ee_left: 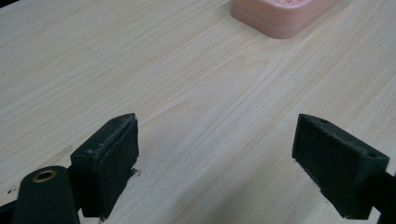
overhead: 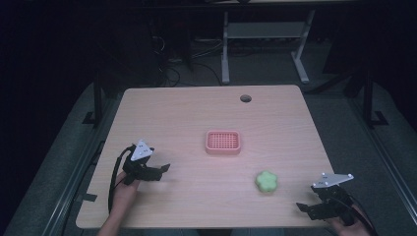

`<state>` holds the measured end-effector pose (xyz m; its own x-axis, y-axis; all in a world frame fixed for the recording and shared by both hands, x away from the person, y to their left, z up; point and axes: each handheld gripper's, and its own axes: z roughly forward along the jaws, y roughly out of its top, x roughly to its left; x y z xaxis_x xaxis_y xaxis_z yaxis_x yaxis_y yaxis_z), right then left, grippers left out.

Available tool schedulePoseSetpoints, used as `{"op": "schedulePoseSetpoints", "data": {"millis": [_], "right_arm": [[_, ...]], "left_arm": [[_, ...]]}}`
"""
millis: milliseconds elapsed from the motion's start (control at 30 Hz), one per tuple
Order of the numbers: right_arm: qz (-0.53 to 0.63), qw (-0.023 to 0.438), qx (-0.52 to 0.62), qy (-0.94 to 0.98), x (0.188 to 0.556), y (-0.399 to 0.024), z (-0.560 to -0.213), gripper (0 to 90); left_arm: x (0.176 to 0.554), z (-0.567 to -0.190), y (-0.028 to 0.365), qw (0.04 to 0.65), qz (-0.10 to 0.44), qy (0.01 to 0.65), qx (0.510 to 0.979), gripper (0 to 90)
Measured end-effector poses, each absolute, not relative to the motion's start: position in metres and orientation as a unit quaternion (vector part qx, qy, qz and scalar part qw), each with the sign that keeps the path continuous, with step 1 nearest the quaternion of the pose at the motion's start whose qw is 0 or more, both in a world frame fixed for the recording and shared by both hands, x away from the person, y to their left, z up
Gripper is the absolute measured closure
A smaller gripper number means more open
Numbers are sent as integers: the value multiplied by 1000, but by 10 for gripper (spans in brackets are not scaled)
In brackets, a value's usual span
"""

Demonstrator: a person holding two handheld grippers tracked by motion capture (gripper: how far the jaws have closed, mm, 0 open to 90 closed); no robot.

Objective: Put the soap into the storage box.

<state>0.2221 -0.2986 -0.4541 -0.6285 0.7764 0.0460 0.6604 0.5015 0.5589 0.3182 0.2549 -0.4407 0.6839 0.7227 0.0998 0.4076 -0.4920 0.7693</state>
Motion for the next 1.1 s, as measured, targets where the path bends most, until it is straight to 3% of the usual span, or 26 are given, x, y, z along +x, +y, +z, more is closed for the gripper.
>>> {"op": "schedulePoseSetpoints", "data": {"millis": [1100], "right_arm": [[235,92,367,895,243,-262,-434,147]], "left_arm": [[317,-440,256,375,213,335,838,144]]}}
